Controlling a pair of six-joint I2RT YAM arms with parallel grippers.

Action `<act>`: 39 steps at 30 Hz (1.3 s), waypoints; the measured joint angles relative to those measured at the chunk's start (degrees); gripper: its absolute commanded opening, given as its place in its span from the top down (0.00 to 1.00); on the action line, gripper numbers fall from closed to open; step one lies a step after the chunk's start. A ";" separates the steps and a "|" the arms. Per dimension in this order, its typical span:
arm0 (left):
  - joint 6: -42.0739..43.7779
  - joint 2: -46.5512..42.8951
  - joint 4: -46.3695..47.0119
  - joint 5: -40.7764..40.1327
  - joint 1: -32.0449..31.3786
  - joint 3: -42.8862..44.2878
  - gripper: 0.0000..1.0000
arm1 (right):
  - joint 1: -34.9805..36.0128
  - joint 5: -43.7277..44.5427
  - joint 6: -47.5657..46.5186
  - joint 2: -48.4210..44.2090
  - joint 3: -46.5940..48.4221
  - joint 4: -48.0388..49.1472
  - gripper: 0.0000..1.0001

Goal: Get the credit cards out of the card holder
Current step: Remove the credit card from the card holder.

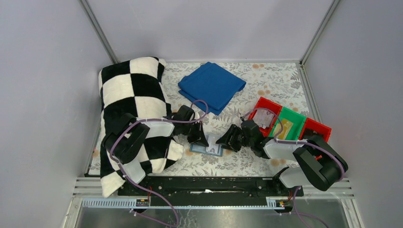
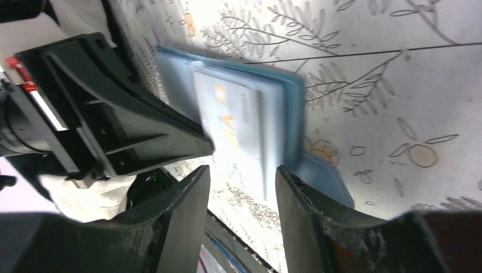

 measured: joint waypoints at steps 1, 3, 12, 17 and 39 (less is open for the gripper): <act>0.37 -0.28 -0.50 0.11 0.50 0.00 1.00 | 0.00 0.02 0.00 0.04 -0.04 -0.02 0.46; 1.09 -0.90 -1.66 0.11 1.33 0.00 1.00 | 0.00 0.22 0.04 0.46 -0.42 -0.44 0.47; 3.10 -1.75 -3.54 0.44 2.16 0.00 1.00 | 0.04 0.20 -0.07 0.26 -0.70 -1.25 0.47; 3.28 -1.62 -3.50 1.38 2.16 0.00 1.00 | 0.04 1.11 -1.57 -4.55 0.42 -6.56 0.46; 2.32 1.75 -1.64 2.99 -2.95 1.51 0.84 | 0.04 0.37 -1.64 -0.59 1.57 -3.58 0.48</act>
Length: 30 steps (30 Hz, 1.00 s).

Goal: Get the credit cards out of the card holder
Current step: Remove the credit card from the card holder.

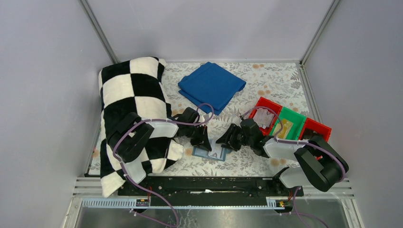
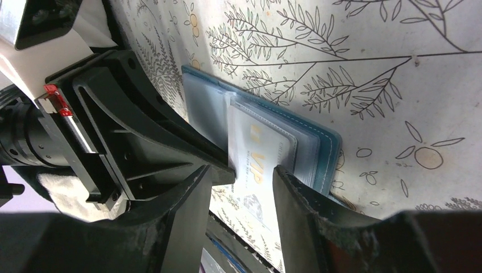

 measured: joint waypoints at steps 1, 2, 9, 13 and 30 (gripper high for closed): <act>-0.02 0.00 -0.09 -0.28 0.00 0.02 0.82 | 0.00 -0.04 0.17 0.17 -0.13 0.55 0.48; -0.02 0.00 -0.22 -0.44 0.00 0.00 0.82 | 0.00 -0.04 0.37 0.39 -0.31 1.14 0.48; -0.31 0.00 -0.57 -1.01 0.00 0.02 1.00 | 0.00 -0.33 1.09 1.20 -0.66 3.15 0.49; -0.55 0.00 -0.79 -1.20 0.04 0.02 1.00 | 0.00 -0.17 1.42 1.11 -0.83 3.21 0.49; -0.52 -1.31 0.00 -1.25 2.10 -1.51 1.00 | 0.00 0.70 0.59 -2.08 -2.73 0.98 0.49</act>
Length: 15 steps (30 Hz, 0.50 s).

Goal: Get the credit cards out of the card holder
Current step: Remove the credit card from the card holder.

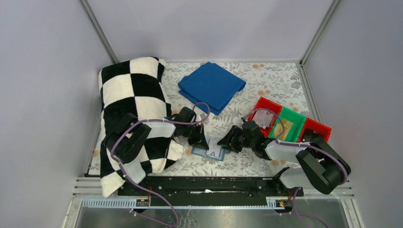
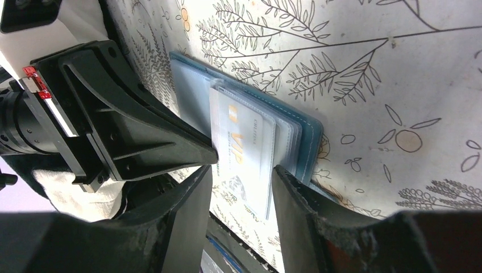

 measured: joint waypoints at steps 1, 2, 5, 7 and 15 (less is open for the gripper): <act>0.02 -0.17 -0.09 0.00 0.17 -0.13 1.00 | 0.00 -0.22 0.02 0.44 0.00 0.57 0.49; 0.07 -0.26 -0.09 0.00 0.26 -0.22 1.00 | 0.00 -0.35 0.02 0.74 0.02 0.96 0.49; 0.42 -0.37 -0.17 0.04 0.68 -0.52 1.00 | 0.00 -0.55 0.17 1.33 0.02 1.75 0.49; 0.66 -0.52 -0.26 0.13 1.07 -0.76 1.00 | 0.00 -0.52 0.31 1.51 -0.04 1.99 0.50; 2.69 -2.89 -2.97 0.28 4.00 -1.05 1.00 | 0.00 -0.46 0.63 1.57 -0.76 3.21 0.50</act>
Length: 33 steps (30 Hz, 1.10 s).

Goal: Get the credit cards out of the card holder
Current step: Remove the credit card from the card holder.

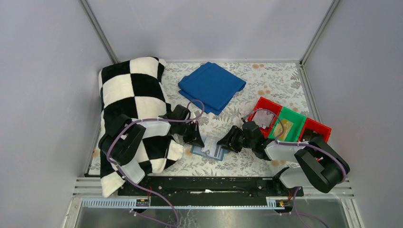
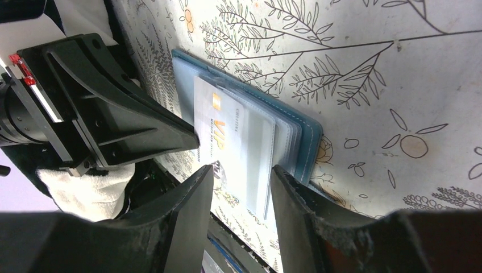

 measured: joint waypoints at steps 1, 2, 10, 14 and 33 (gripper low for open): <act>0.17 -0.07 -0.26 0.02 0.37 0.00 1.00 | 0.00 0.02 0.00 -0.04 0.00 -0.09 0.50; 0.42 -0.09 -0.48 0.04 0.72 0.00 1.00 | 0.00 0.07 -0.04 -0.09 0.02 -0.26 0.50; 2.32 -0.94 -4.15 -0.04 1.60 1.07 1.00 | 0.00 1.77 -2.21 -1.84 1.03 -5.75 0.49; 2.91 -2.36 -5.11 -0.13 1.60 1.36 1.00 | 0.00 2.01 -3.17 -2.36 1.84 -8.11 0.49; 3.98 -4.66 -8.26 -1.33 1.60 2.67 1.00 | 0.50 1.14 -7.10 -5.75 9.84 -13.79 0.44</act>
